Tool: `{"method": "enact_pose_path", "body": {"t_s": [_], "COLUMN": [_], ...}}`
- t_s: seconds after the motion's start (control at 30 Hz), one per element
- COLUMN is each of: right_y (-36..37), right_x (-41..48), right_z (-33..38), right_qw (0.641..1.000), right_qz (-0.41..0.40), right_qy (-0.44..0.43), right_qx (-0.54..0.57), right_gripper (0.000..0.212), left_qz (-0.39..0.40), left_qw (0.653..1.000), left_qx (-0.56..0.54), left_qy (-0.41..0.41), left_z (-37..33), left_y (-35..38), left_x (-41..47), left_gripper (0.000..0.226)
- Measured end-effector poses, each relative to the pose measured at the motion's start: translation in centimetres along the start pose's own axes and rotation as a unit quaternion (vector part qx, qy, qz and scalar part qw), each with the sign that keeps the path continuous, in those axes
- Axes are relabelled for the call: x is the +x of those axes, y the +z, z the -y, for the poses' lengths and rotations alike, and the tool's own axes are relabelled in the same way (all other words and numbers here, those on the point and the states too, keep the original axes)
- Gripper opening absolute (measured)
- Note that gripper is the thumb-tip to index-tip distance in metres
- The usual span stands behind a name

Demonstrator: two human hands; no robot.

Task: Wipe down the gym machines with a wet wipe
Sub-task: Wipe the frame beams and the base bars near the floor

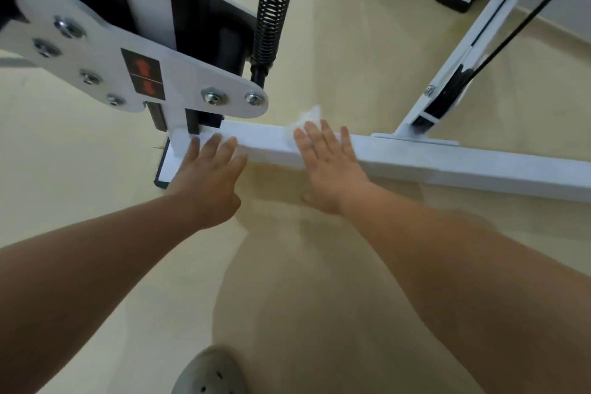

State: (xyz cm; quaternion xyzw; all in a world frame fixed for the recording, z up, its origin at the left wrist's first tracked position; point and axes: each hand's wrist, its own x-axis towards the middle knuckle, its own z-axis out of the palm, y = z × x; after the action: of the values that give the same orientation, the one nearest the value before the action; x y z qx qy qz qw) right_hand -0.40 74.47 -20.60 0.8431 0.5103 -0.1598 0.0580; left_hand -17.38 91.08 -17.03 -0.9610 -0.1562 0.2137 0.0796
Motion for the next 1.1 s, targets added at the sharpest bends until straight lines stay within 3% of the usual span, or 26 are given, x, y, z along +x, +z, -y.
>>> {"method": "enact_pose_path", "body": {"t_s": [0.2, 0.4, 0.47, 0.53, 0.6, 0.67, 0.8, 0.93, 1.0, 1.1], "right_y": [3.5, 3.3, 3.1, 3.1, 3.1, 3.0, 3.8, 3.8, 3.5, 3.1], "right_x": [-8.2, -11.2, -11.3, -11.6, -12.2, -13.2, -17.2, -19.0, -18.0, -15.8], "right_z": [-5.9, -12.6, -13.4, -13.4, -13.9, -16.0, -22.8, -26.6, -25.5, -21.4], "right_qw": [0.984, 0.917, 0.932, 0.974, 0.992, 0.987, 0.93, 0.895, 0.903, 0.967], "right_qz": [-0.038, -0.037, -0.027, -0.018, 0.001, 0.015, 0.029, 0.027, 0.019, 0.01], "right_qy": [0.169, 0.378, 0.341, 0.215, 0.124, 0.158, 0.364, 0.434, 0.413, 0.243], "right_qx": [0.033, 0.119, 0.121, 0.075, 0.032, 0.017, 0.053, 0.1, 0.114, 0.076], "right_gripper": [0.119, 0.119, 0.119, 0.121, 0.12, 0.12, 0.119, 0.118, 0.118, 0.119], "left_qz": [-0.01, -0.017, -0.019, -0.009, 0.011, 0.026, 0.006, -0.009, -0.023, -0.033], "left_qw": [0.999, 0.992, 0.99, 0.99, 0.989, 0.988, 0.987, 0.992, 0.992, 0.99], "left_qx": [-0.014, -0.023, -0.021, -0.021, -0.021, -0.014, 0.016, 0.027, 0.026, 0.005], "left_qy": [0.05, 0.125, 0.135, 0.138, 0.144, 0.154, 0.158, 0.124, 0.118, 0.14], "left_z": [-3.7, -10.5, -12.1, -13.5, -14.6, -15.6, -16.7, -18.3, -19.2, -20.8], "left_y": [-1.4, -4.2, -5.1, -6.0, -6.5, -7.0, -7.8, -8.3, -8.6, -9.3], "left_x": [1.5, 3.2, 3.9, 4.5, 4.9, 5.2, 6.1, 6.6, 6.8, 7.2], "left_gripper": [0.089, 0.095, 0.096, 0.098, 0.099, 0.103, 0.105, 0.093, 0.084, 0.083]}}
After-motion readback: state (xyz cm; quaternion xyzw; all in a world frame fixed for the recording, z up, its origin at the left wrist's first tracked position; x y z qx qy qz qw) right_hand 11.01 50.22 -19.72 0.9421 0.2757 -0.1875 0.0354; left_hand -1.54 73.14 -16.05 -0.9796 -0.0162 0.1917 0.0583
